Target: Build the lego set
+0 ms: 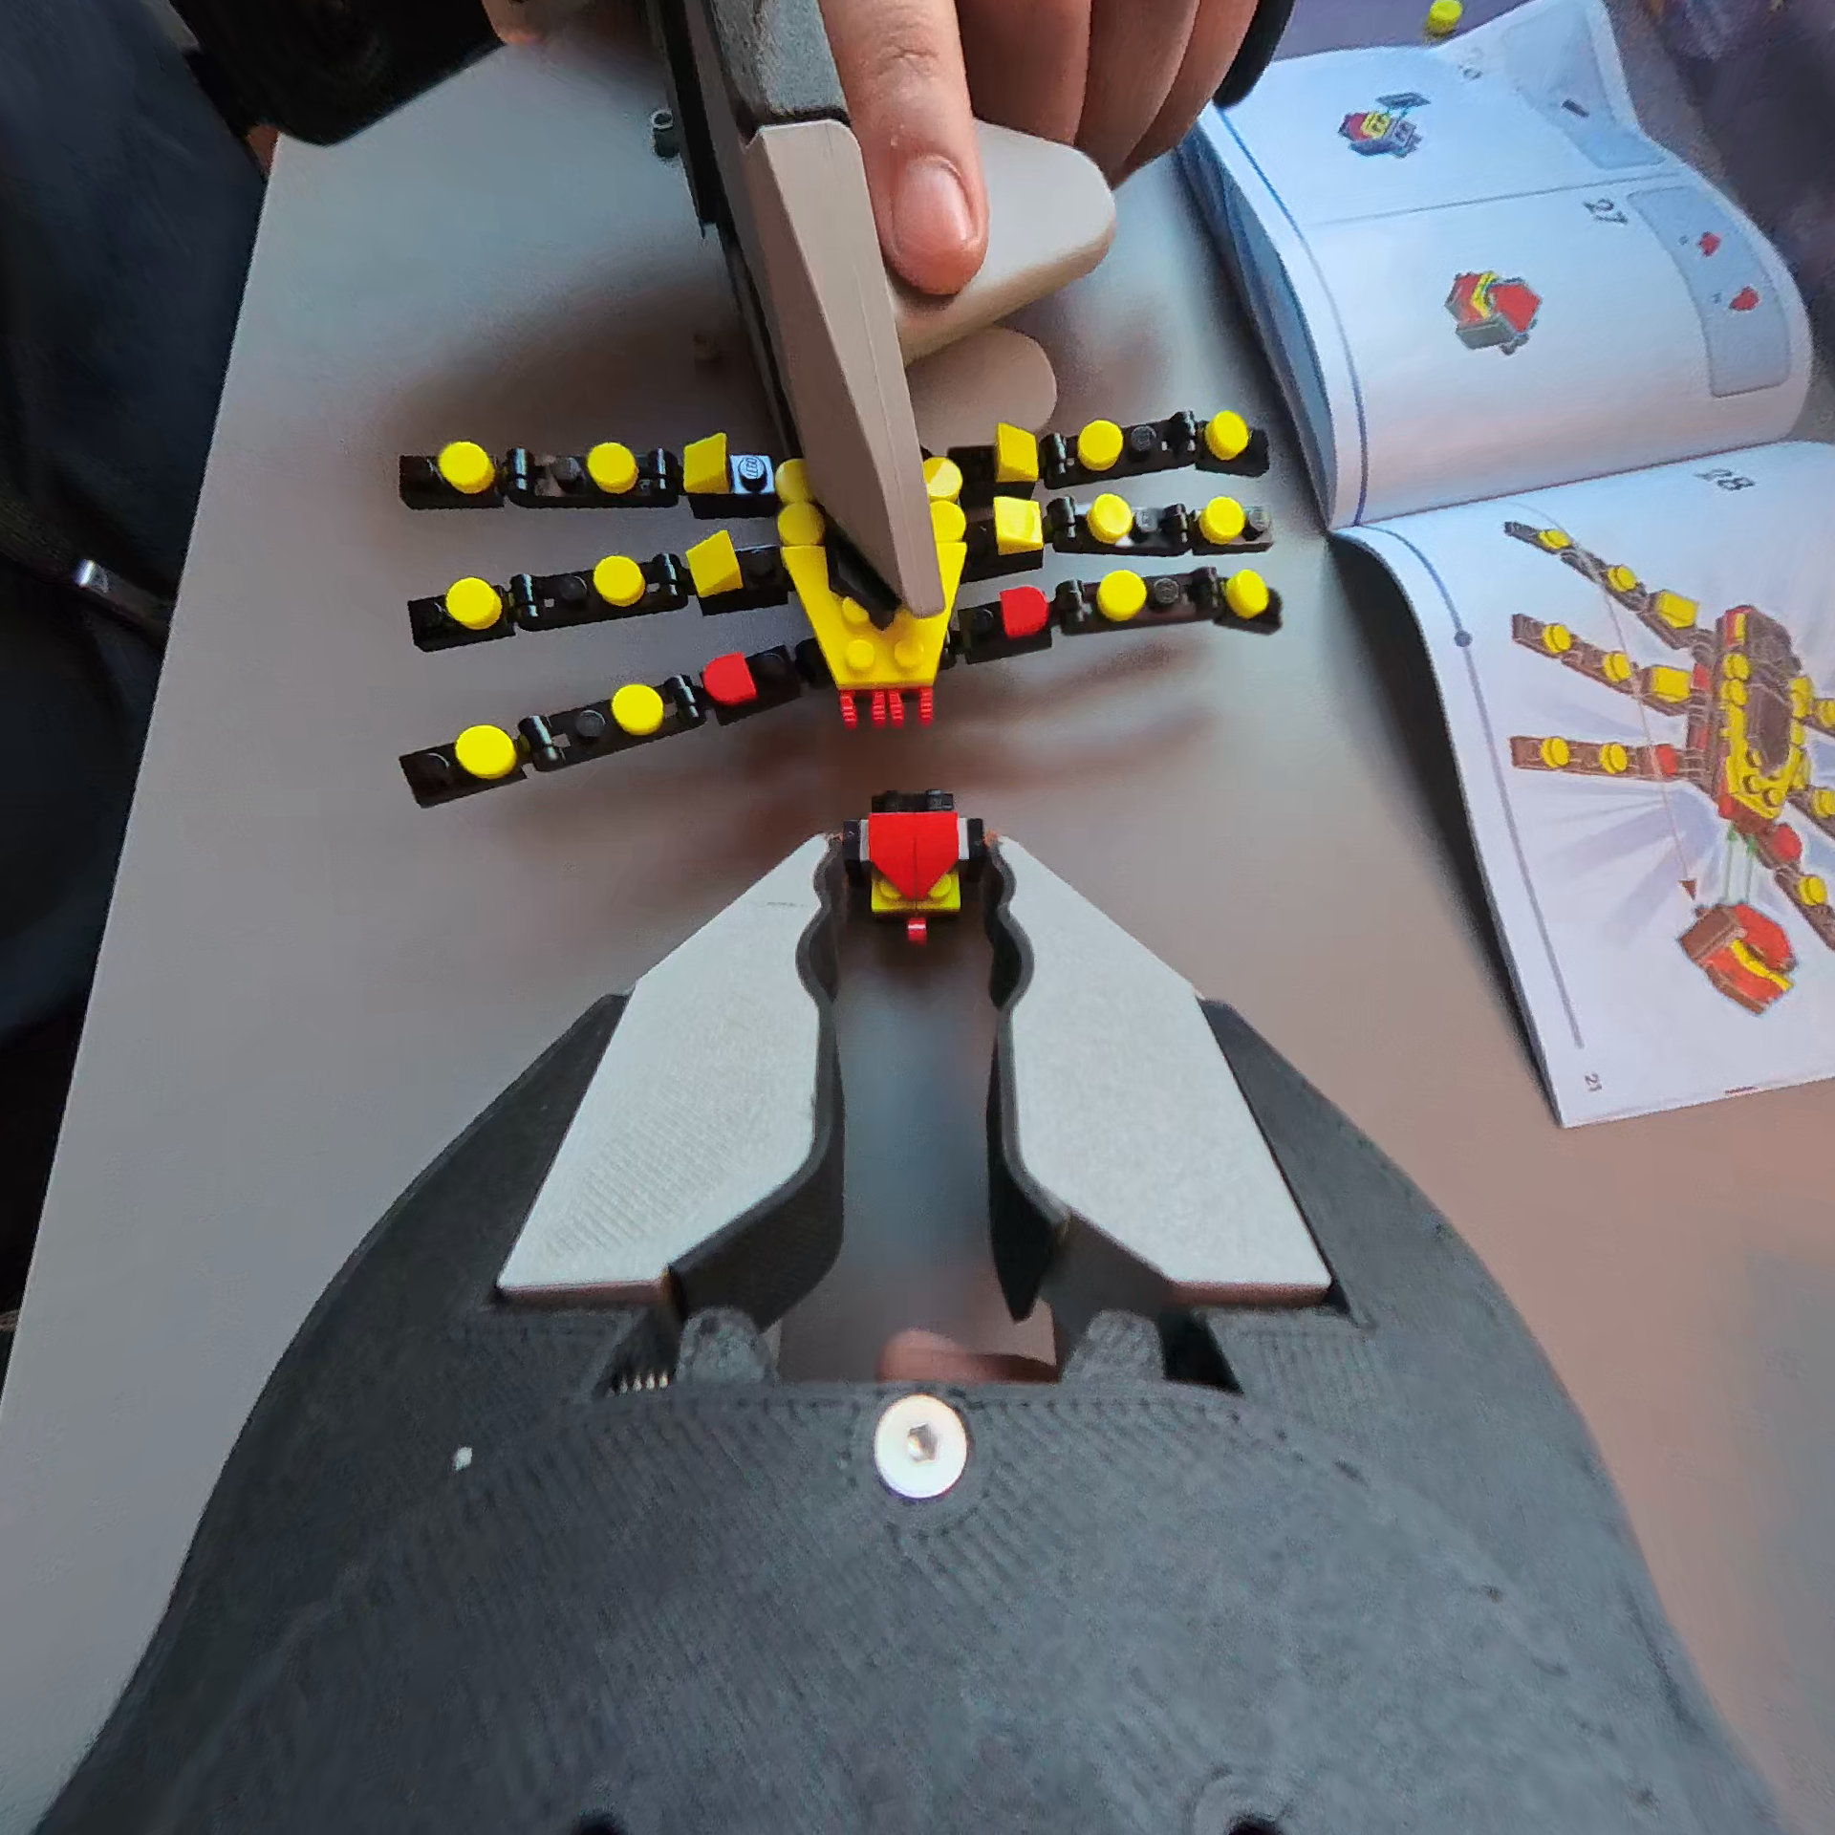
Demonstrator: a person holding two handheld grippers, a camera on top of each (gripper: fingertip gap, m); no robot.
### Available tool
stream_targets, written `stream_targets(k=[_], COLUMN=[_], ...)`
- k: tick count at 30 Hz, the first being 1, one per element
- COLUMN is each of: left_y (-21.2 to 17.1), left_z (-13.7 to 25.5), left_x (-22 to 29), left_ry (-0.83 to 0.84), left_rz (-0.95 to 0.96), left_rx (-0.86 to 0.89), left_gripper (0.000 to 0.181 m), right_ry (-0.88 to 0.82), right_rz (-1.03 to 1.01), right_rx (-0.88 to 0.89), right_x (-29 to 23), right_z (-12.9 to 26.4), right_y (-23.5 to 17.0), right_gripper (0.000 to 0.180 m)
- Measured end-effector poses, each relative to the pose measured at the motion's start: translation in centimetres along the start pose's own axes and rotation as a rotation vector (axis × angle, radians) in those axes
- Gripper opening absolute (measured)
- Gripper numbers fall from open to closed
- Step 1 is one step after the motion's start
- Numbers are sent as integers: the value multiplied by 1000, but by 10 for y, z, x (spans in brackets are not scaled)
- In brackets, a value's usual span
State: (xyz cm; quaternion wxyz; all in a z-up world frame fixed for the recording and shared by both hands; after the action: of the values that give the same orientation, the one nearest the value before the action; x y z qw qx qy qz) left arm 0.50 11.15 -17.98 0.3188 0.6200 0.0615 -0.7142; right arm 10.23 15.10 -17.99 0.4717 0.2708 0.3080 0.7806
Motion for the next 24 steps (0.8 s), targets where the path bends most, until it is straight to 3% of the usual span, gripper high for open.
stream_targets(k=[12, 24], left_y=[3, 9], left_z=[-9, -10], left_x=[3, -11], left_ry=[-104, -380], left_rz=[-120, -138], left_rx=[-22, -74], left_gripper=[22, 22], right_ry=[16, 38], right_rz=[29, 31], right_rx=[1, 7], right_x=[-4, -5], right_z=[0, 0], right_y=[1, 1], right_gripper=[24, 24])
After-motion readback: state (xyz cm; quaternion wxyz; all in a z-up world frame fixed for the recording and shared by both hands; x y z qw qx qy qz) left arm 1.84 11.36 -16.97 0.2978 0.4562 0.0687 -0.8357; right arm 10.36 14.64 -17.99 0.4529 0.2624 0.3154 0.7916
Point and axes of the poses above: each gripper's, where its closed fingertips meet, z back along the fingers, y out of its top, x = y × z across the jaws, the point moved 5 cm from there along z, back along the fingers, and after that the axes turned 14 degrees about z, right-handed, at the moved point
